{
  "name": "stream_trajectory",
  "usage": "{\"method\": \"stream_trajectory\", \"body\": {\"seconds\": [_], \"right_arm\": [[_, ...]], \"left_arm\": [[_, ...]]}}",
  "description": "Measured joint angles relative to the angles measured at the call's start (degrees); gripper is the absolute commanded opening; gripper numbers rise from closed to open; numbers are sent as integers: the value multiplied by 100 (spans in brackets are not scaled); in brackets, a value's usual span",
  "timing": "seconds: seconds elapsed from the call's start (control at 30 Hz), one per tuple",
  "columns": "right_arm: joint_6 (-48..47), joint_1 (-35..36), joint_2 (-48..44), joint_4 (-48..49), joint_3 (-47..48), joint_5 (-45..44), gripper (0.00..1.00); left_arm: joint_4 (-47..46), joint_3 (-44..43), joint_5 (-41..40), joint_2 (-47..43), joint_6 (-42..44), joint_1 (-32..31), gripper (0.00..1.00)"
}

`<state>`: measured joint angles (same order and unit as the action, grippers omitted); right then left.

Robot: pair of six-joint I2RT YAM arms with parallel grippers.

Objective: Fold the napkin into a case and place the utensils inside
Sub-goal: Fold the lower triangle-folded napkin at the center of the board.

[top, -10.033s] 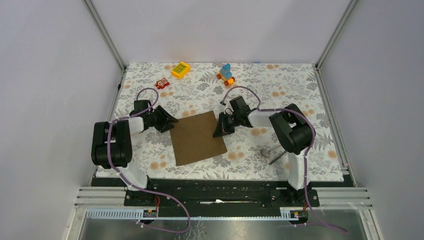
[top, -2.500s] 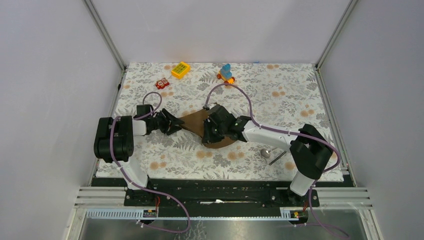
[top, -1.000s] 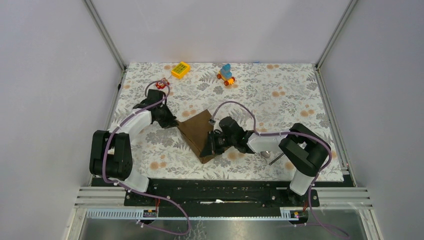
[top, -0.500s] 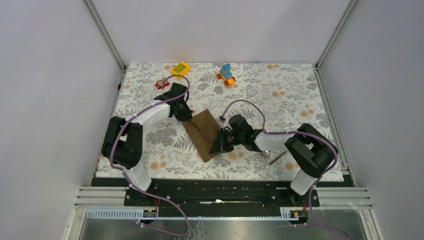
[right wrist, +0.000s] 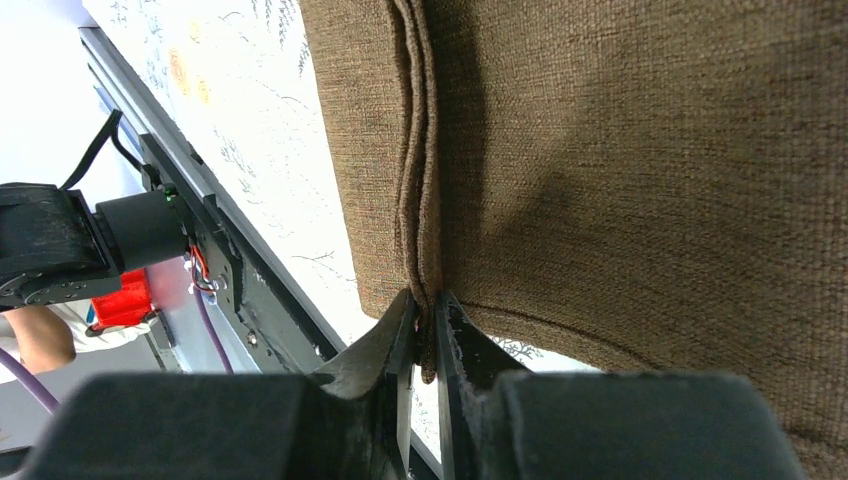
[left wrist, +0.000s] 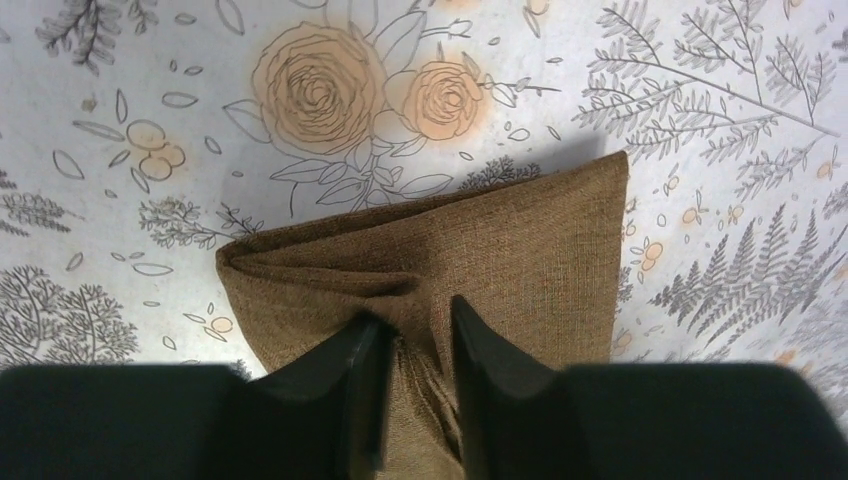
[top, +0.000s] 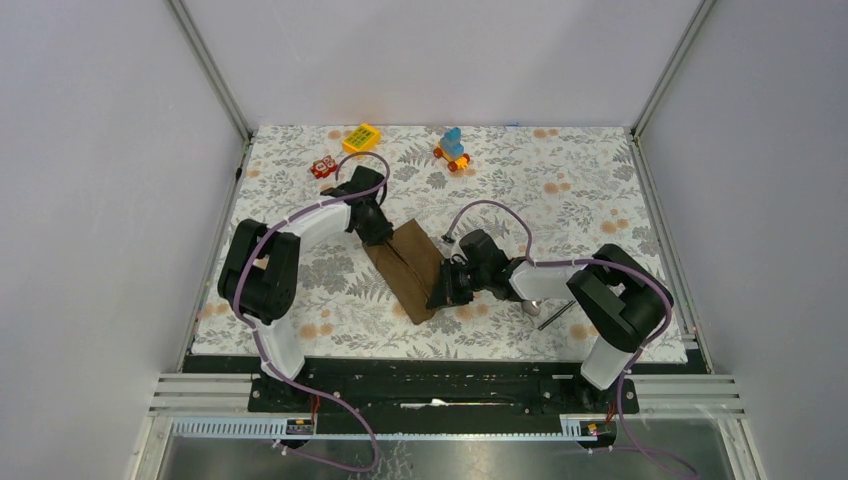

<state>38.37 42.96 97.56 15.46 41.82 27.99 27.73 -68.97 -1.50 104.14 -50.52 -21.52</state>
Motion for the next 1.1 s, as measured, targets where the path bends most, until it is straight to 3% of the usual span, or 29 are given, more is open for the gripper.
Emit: {"method": "stream_trajectory", "body": {"seconds": [0.2,0.3,0.67,0.7,0.73,0.8,1.1], "right_arm": [[2,0,46,-2,0,-11,0],[2,0,46,-11,0,-83,0],[11,0,42,-24,-2,-199,0],[15,0,42,-22,-2,-201,0],[28,0,42,-22,-2,-203,0],[46,0,42,-20,-2,-203,0],[52,0,42,-59,22,-201,0]], "left_arm": [[-157,-31,306,-44,238,0,63],[-345,105,549,-332,317,2,70],[-780,654,1294,-1318,555,284,72],[-787,719,1338,-1346,566,361,75],[-807,772,1379,-1355,573,428,86],[-826,863,1508,-1360,612,544,90],[-1189,1145,2367,-1370,610,601,91]]}}
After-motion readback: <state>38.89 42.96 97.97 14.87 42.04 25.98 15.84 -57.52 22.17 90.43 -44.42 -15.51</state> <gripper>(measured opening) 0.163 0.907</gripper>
